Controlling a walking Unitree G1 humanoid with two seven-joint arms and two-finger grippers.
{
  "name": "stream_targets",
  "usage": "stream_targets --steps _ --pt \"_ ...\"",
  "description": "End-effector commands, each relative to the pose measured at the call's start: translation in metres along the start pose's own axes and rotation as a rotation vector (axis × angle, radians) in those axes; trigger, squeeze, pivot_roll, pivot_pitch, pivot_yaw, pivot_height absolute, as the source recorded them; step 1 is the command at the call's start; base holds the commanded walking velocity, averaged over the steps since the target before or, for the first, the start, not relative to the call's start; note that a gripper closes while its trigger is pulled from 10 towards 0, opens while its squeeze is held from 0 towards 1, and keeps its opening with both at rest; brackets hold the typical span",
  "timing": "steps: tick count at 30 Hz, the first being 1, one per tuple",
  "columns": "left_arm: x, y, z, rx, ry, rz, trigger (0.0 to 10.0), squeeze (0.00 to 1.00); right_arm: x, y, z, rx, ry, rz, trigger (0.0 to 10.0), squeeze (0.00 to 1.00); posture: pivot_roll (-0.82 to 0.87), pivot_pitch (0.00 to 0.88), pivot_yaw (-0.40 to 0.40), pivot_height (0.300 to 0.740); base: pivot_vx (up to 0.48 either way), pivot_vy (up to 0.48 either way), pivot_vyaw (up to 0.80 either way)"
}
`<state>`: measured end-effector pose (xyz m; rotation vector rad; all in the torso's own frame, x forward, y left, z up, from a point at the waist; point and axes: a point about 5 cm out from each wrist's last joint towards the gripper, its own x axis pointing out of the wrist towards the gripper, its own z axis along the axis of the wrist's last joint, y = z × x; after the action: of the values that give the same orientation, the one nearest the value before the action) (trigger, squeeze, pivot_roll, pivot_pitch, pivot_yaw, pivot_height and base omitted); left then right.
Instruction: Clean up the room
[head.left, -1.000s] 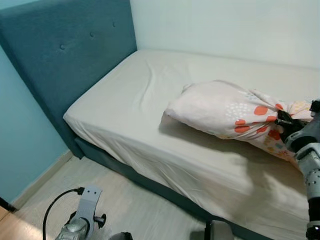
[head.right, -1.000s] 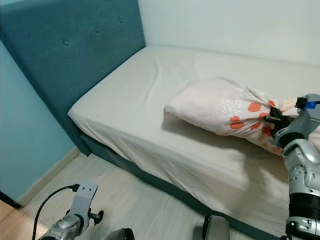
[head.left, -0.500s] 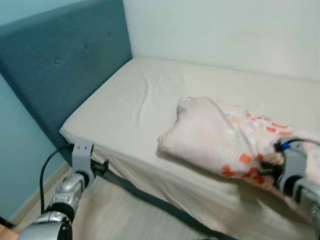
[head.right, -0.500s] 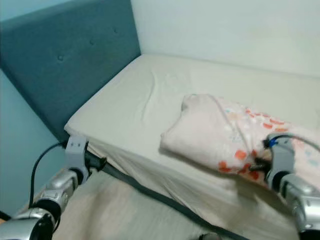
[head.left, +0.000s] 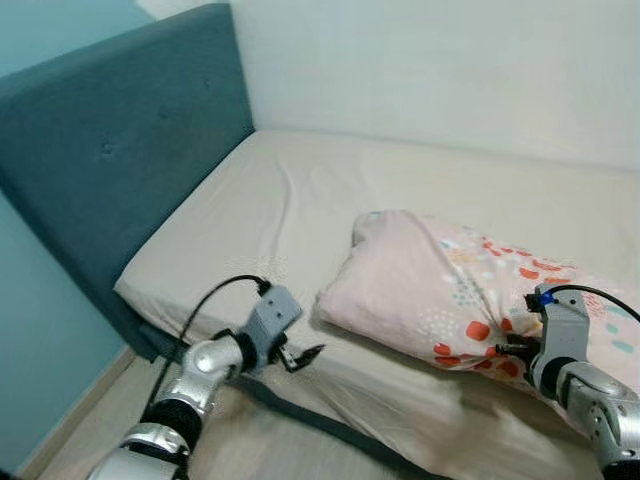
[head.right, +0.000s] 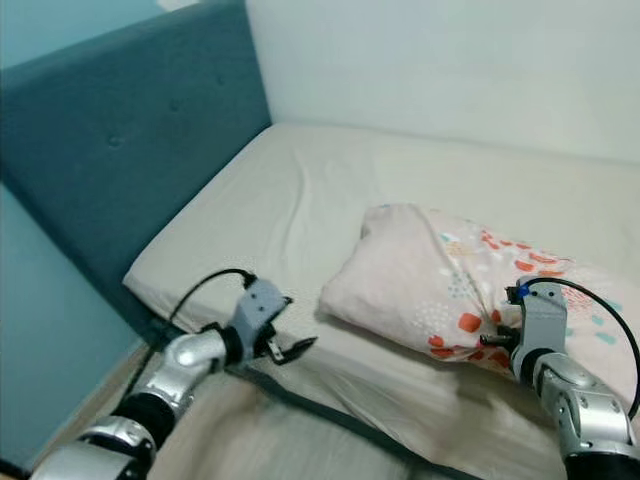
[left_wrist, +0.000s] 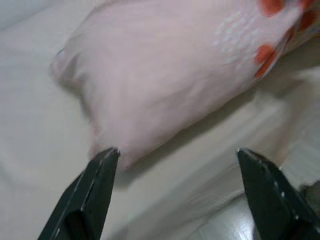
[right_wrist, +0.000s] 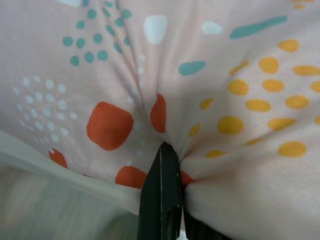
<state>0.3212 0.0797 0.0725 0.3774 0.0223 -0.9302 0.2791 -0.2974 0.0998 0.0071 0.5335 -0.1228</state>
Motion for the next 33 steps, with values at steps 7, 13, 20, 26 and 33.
stream_targets --steps 7,13,20,26,33 --pt "-0.001 -0.004 -0.009 0.016 0.052 0.039 10.0 0.00 0.004 0.012 0.006 0.005 -0.018 0.030 10.0 0.00 -0.06 0.000 0.067 0.602 0.000 0.000 0.00" --pt "0.000 -0.003 -0.010 0.021 0.064 0.103 10.0 0.00 0.008 0.020 0.009 0.010 -0.021 0.053 10.0 0.00 -0.06 0.000 0.068 0.577 0.000 0.000 0.00" --pt "0.012 -0.008 -0.004 0.118 0.079 0.180 10.0 0.00 0.008 0.034 0.011 0.028 -0.032 0.117 10.0 0.00 -0.06 0.000 0.076 0.557 0.000 0.000 0.00" --pt "0.028 -0.018 0.011 0.272 0.038 0.179 10.0 0.00 0.005 0.050 0.014 0.061 -0.044 0.200 10.0 0.00 -0.08 0.003 0.086 0.537 0.000 0.000 0.00" --pt "0.038 -0.027 0.022 0.356 0.004 0.150 10.0 0.00 -0.005 0.063 0.020 0.093 -0.076 0.315 10.0 0.00 -0.10 0.028 0.099 0.522 0.000 0.000 0.00"
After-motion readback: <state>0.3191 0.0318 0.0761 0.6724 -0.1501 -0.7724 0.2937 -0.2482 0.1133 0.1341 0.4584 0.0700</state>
